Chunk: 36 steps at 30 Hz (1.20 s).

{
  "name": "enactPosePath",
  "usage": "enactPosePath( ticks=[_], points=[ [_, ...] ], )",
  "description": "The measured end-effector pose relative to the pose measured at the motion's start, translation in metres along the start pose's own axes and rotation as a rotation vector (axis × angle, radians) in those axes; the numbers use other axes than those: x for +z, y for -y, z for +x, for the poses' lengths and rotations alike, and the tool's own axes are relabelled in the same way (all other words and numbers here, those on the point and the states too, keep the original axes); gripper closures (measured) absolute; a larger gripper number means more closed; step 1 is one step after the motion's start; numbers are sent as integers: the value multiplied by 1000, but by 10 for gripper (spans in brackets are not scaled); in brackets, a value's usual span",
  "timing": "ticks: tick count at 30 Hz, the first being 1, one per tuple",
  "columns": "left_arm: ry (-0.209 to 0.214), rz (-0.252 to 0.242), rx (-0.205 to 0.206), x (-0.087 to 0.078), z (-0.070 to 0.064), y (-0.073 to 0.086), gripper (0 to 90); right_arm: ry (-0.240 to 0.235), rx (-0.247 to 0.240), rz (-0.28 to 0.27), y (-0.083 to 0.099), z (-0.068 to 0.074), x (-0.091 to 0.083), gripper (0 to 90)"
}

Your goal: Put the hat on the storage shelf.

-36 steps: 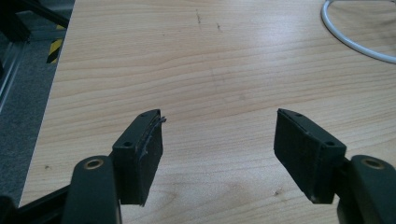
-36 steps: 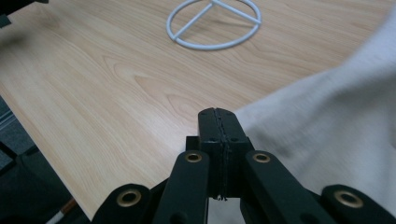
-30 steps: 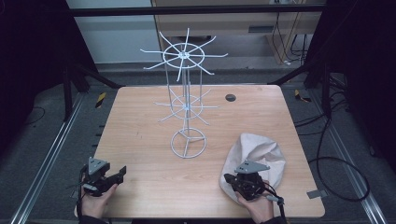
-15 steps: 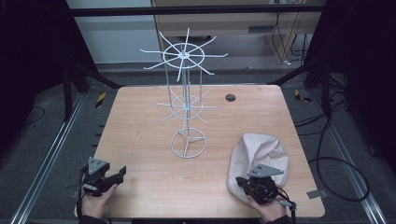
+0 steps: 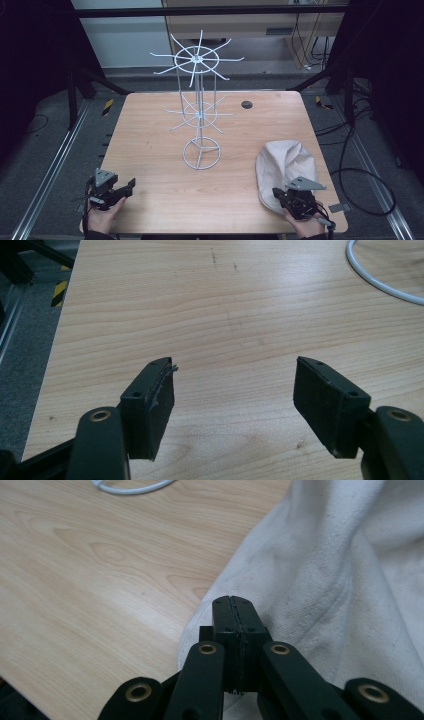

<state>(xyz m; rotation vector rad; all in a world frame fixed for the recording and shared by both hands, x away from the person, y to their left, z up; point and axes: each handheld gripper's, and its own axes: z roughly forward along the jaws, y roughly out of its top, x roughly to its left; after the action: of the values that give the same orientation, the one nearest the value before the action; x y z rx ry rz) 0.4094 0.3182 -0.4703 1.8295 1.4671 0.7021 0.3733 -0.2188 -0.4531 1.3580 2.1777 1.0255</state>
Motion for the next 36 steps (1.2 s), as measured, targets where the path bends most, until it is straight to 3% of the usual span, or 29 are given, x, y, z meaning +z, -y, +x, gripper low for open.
enactPosePath(
  ticks=[12,14,19,25,26,36],
  points=[
    [-1,4,0,1,0,0,326,86,39,-8,4,-18,-6,900],
    [-2,6,1,1,0,0,327,84,63,-9,3,-20,-7,899],
    [-2,9,5,2,0,0,327,69,56,-44,-2,-17,-13,868],
    [-4,10,3,3,1,-1,325,79,57,-105,-18,-14,-26,755],
    [-3,10,5,3,1,-1,324,79,65,-115,-24,-15,-29,697],
    [-7,12,6,6,3,-2,321,167,101,-100,-50,-26,-27,478]
  ],
)
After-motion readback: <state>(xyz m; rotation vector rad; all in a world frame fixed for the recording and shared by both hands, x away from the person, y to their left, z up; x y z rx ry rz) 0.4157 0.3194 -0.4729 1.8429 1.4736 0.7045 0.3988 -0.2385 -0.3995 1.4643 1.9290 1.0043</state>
